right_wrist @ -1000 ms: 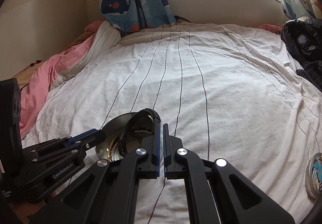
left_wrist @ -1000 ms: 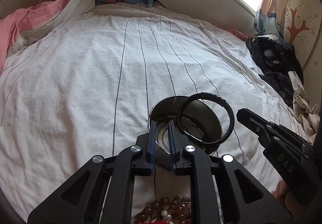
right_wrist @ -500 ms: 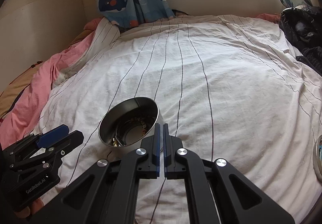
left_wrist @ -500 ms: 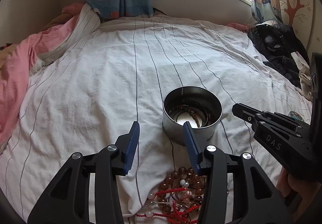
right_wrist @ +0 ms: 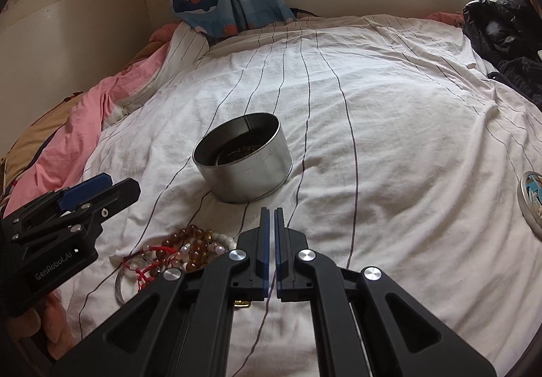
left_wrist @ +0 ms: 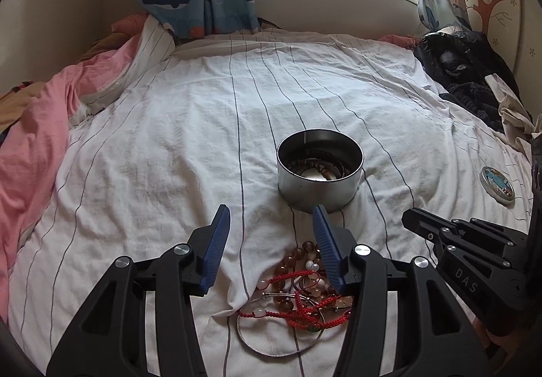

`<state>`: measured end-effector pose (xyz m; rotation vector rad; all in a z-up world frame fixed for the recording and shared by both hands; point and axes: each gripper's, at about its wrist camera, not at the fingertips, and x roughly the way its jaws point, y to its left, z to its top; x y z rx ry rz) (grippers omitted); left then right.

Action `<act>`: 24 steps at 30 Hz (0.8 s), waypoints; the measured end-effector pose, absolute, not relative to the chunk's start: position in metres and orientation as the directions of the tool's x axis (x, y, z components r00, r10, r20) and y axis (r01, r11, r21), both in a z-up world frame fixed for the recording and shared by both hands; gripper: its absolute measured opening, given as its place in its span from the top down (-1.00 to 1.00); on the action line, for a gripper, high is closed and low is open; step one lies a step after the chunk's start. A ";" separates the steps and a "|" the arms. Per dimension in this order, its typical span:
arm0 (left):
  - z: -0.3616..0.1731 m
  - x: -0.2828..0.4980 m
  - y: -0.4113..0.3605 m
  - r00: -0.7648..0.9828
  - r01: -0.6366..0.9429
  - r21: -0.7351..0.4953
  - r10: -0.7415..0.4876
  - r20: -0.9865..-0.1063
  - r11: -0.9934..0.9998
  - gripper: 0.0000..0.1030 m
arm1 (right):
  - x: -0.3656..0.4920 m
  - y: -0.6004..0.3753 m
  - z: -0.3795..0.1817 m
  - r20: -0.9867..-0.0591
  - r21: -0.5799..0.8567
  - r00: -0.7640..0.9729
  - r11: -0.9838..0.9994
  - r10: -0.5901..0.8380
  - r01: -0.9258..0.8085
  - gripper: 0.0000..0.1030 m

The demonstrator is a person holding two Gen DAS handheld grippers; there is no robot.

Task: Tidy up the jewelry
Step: 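Move both open tools back to the jewelry pile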

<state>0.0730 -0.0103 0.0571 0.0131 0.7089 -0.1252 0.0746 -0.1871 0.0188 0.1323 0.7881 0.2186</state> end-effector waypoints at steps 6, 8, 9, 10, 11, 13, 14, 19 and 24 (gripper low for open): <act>0.060 0.064 -0.006 0.743 0.118 -0.048 -0.120 -0.658 0.992 0.00 | 0.065 -0.188 0.017 -0.689 0.211 0.679 0.966 0.254 -0.146 0.94; 0.059 0.062 0.002 0.730 0.114 -0.086 -0.142 -0.669 0.990 -0.01 | 0.061 -0.190 0.015 -0.695 0.217 0.672 0.965 0.258 -0.146 0.94; 0.058 0.060 0.008 0.723 0.108 -0.104 -0.150 -0.674 0.989 0.00 | 0.058 -0.190 0.013 -0.699 0.218 0.667 0.965 0.259 -0.146 0.94; 0.057 0.057 0.014 0.720 0.098 -0.114 -0.149 -0.678 0.989 0.00 | 0.056 -0.190 0.012 -0.704 0.219 0.660 0.965 0.260 -0.147 0.94; 0.056 0.055 0.020 0.717 0.089 -0.121 -0.148 -0.681 0.989 0.00 | 0.054 -0.189 0.009 -0.712 0.219 0.651 0.964 0.263 -0.150 0.86; 0.053 0.049 0.032 0.712 0.075 -0.133 -0.147 -0.687 0.988 0.00 | 0.049 -0.189 0.006 -0.715 0.228 0.644 0.961 0.273 -0.155 0.36; 0.052 0.045 0.036 0.711 0.071 -0.134 -0.145 -0.688 0.988 0.00 | 0.048 -0.188 0.005 -0.714 0.231 0.642 0.960 0.279 -0.160 0.31; 0.050 0.029 0.039 0.707 0.115 -0.115 -0.162 -0.688 0.987 0.00 | 0.046 -0.177 0.005 -0.716 0.213 0.635 0.957 0.291 -0.199 0.31; 0.039 0.014 0.019 0.676 0.208 -0.091 -0.210 -0.707 0.974 0.00 | 0.045 -0.173 0.002 -0.718 0.214 0.625 0.952 0.306 -0.220 0.31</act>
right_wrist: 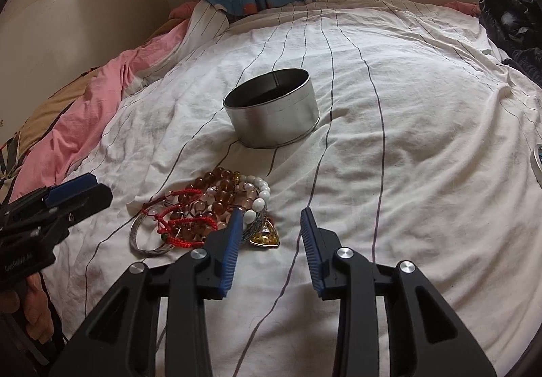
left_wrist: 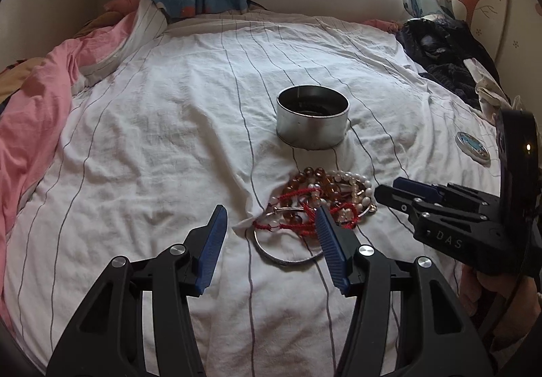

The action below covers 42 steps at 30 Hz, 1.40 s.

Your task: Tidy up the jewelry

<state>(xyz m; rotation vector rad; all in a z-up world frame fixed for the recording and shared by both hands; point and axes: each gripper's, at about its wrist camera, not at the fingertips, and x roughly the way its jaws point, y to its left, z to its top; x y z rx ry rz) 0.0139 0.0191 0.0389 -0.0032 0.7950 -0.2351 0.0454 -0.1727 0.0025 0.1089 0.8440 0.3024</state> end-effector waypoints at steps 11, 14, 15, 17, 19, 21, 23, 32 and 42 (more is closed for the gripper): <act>0.041 0.006 0.052 0.726 0.052 -0.164 -0.150 -0.671 0.985 0.00 | 0.035 -0.129 0.014 -0.658 0.221 0.577 0.857 0.483 -0.466 0.31; 0.045 0.005 0.063 0.737 0.026 -0.172 -0.135 -0.662 0.985 0.00 | 0.037 -0.103 0.009 -0.682 0.175 0.545 0.833 0.487 -0.525 0.31; 0.046 0.005 0.064 0.738 0.023 -0.173 -0.134 -0.661 0.985 0.00 | 0.039 -0.097 0.006 -0.692 0.151 0.544 0.833 0.474 -0.533 0.31; 0.046 0.006 0.064 0.738 0.023 -0.177 -0.136 -0.661 0.984 0.00 | 0.044 -0.089 0.000 -0.716 0.128 0.534 0.835 0.451 -0.535 0.57; 0.047 0.005 0.062 0.738 0.024 -0.177 -0.137 -0.660 0.984 0.00 | 0.047 -0.094 -0.003 -0.721 0.147 0.529 0.845 0.447 -0.514 0.87; 0.046 0.005 0.059 0.735 0.034 -0.173 -0.142 -0.663 0.984 0.00 | 0.048 -0.107 0.000 -0.705 0.195 0.530 0.848 0.470 -0.492 0.90; 0.045 0.004 0.052 0.728 0.053 -0.160 -0.148 -0.670 0.986 0.00 | 0.048 -0.122 0.006 -0.679 0.256 0.539 0.848 0.499 -0.463 0.91; 0.029 0.010 -0.002 0.657 0.228 -0.092 -0.223 -0.720 0.969 -0.01 | 0.039 -0.183 0.037 -0.567 0.353 0.671 0.877 0.478 -0.327 0.91; 0.005 0.038 -0.029 0.579 0.257 -0.160 -0.284 -0.765 0.953 0.34 | 0.045 -0.216 0.039 -0.541 0.428 0.702 0.870 0.464 -0.244 0.90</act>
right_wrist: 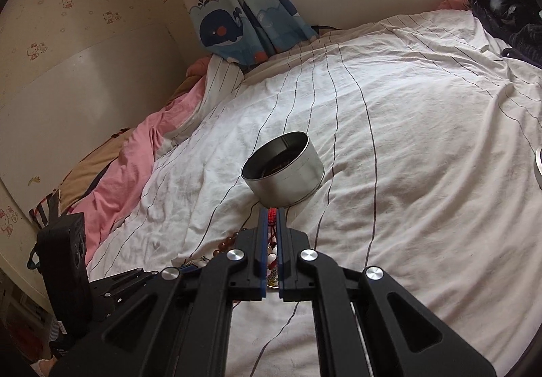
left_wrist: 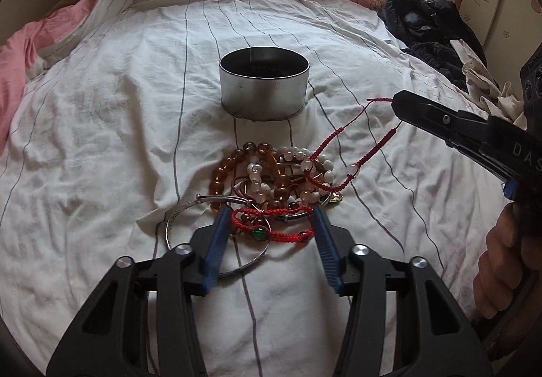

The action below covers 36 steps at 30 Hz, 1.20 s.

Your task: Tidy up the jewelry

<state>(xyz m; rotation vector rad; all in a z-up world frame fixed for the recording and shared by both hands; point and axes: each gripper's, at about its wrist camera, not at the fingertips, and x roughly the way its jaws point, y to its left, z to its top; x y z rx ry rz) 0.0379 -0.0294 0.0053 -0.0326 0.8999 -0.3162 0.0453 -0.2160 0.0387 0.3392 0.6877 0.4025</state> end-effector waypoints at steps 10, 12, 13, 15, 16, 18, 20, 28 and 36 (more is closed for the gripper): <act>0.028 0.024 -0.020 0.621 0.259 -0.140 -0.276 -0.734 0.956 0.81 | 0.043 -0.215 0.041 -0.530 0.434 0.701 0.863 0.478 -0.260 0.90; 0.037 0.022 -0.019 0.633 0.261 -0.146 -0.284 -0.720 0.954 0.81 | 0.042 -0.215 0.041 -0.528 0.434 0.701 0.862 0.480 -0.263 0.91; 0.042 0.021 -0.018 0.640 0.264 -0.149 -0.288 -0.712 0.953 0.81 | 0.042 -0.214 0.041 -0.528 0.435 0.700 0.861 0.482 -0.264 0.91; 0.049 0.022 -0.018 0.651 0.266 -0.150 -0.292 -0.701 0.952 0.81 | 0.042 -0.213 0.041 -0.526 0.438 0.697 0.858 0.487 -0.268 0.90; 0.051 0.025 -0.017 0.654 0.265 -0.155 -0.296 -0.696 0.952 0.81 | 0.041 -0.213 0.041 -0.521 0.442 0.697 0.854 0.492 -0.273 0.90; 0.055 0.031 -0.018 0.663 0.261 -0.164 -0.300 -0.686 0.951 0.81 | 0.041 -0.211 0.044 -0.508 0.441 0.701 0.850 0.501 -0.287 0.90; 0.057 0.038 -0.018 0.674 0.250 -0.177 -0.303 -0.674 0.952 0.81 | 0.042 -0.209 0.049 -0.487 0.443 0.708 0.843 0.512 -0.305 0.90; 0.072 0.069 -0.017 0.755 0.184 -0.284 -0.320 -0.572 0.941 0.81 | 0.070 -0.197 0.073 -0.436 0.422 0.710 0.823 0.552 -0.380 0.90; 0.069 0.116 -0.023 0.798 0.138 -0.374 -0.327 -0.507 0.917 0.81 | 0.116 -0.189 0.087 -0.420 0.377 0.715 0.824 0.559 -0.424 0.90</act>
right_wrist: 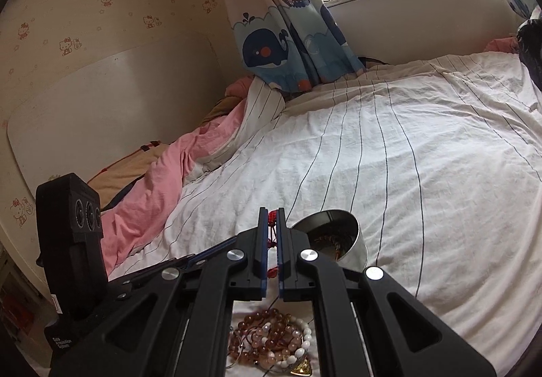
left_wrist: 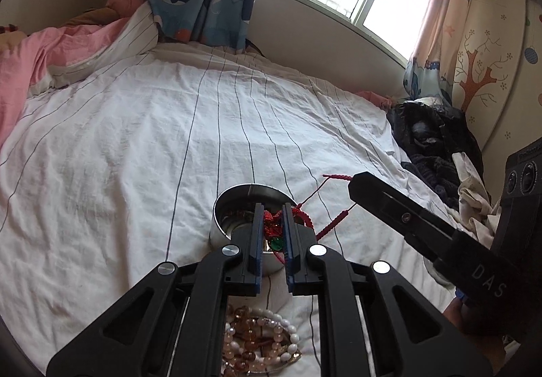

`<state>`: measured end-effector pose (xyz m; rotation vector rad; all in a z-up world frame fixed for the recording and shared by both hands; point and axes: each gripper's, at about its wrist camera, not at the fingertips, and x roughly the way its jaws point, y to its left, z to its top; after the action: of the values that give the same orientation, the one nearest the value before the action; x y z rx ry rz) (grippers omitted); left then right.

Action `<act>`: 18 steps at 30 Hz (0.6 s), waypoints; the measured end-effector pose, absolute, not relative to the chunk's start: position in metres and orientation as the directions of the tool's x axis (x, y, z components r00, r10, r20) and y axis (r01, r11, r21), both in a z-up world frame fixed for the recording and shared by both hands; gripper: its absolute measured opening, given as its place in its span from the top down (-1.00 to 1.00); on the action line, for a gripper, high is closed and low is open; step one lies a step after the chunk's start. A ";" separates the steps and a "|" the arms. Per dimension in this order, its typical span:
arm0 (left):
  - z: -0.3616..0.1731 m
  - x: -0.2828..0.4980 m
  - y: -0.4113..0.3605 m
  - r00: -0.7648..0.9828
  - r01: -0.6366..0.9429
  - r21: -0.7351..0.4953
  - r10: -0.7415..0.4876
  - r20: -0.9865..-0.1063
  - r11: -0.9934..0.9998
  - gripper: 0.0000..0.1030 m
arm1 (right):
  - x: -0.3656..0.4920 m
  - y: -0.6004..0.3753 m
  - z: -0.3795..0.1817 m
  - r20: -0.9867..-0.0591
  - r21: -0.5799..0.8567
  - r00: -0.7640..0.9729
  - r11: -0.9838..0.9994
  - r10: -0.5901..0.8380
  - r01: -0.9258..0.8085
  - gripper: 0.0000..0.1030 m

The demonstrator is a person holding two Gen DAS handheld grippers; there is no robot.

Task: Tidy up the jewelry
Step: 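Carry the red strings into the silver tin and open both tools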

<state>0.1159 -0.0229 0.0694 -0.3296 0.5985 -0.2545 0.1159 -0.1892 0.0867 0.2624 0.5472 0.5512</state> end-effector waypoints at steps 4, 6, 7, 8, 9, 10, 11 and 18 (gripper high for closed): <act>0.052 0.155 -0.030 0.768 0.105 -0.391 -0.324 -0.552 0.915 0.77 | 0.146 -0.182 0.073 -0.459 0.345 0.716 0.848 0.526 -0.402 0.90; 0.033 0.175 -0.028 0.714 0.072 -0.410 -0.334 -0.616 0.909 0.57 | 0.169 -0.182 0.056 -0.536 0.354 0.686 0.869 0.492 -0.346 0.88; 0.029 0.176 -0.025 0.709 0.053 -0.411 -0.325 -0.626 0.910 0.51 | 0.176 -0.185 0.048 -0.558 0.362 0.677 0.875 0.479 -0.321 0.85; 0.029 0.173 -0.023 0.716 0.056 -0.404 -0.319 -0.622 0.913 0.42 | 0.177 -0.188 0.043 -0.567 0.365 0.676 0.879 0.471 -0.307 0.77; 0.030 0.168 -0.022 0.725 0.063 -0.386 -0.307 -0.616 0.920 0.33 | 0.176 -0.191 0.039 -0.567 0.370 0.675 0.878 0.472 -0.303 0.73; 0.031 0.163 -0.021 0.733 0.065 -0.370 -0.296 -0.612 0.927 0.29 | 0.174 -0.193 0.038 -0.567 0.374 0.674 0.877 0.473 -0.301 0.70; 0.032 0.158 -0.018 0.737 0.065 -0.363 -0.290 -0.611 0.929 0.26 | 0.172 -0.196 0.037 -0.570 0.373 0.673 0.878 0.471 -0.299 0.70; 0.038 0.118 -0.005 0.739 0.068 -0.321 -0.263 -0.620 0.945 0.24 | 0.138 -0.193 0.045 -0.567 0.362 0.681 0.883 0.463 -0.299 0.69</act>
<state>0.1179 -0.0048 0.0381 -0.2871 0.7188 -0.1844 0.1382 -0.1933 0.0452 0.2495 0.7010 0.4321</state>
